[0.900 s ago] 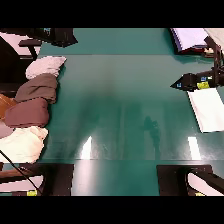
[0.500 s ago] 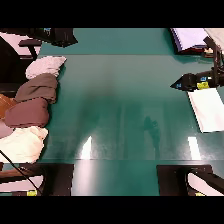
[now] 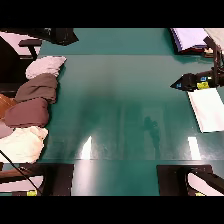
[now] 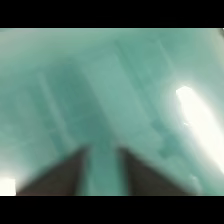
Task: Fold the shirts.
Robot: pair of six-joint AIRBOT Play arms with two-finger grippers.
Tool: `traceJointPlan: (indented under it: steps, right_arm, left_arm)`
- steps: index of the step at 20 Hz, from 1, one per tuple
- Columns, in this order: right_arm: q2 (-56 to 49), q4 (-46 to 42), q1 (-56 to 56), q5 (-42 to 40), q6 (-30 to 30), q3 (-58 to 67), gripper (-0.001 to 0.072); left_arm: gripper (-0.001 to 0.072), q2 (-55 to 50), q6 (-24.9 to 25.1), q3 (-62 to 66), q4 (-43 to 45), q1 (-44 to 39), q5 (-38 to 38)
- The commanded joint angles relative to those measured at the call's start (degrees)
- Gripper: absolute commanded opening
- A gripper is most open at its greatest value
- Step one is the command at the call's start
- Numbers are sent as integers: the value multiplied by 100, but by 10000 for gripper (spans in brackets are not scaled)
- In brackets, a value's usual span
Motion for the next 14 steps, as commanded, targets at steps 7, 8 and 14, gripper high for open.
traceJointPlan:
  steps: [7, 8, 14]
  right_arm:
    - [0, -2, 7, -66, 2, 4, 13]
    - [0, 0, 7, -68, 2, 4, 13]
    - [0, 0, 7, -55, 2, 4, 13]
  left_arm:
    - [533, -1193, -863, -2, 3139, 944, 317]
    - [533, -1493, -861, -2, 3134, 1137, 374]
    - [533, -2966, -863, -2, 2813, 1952, 1108]
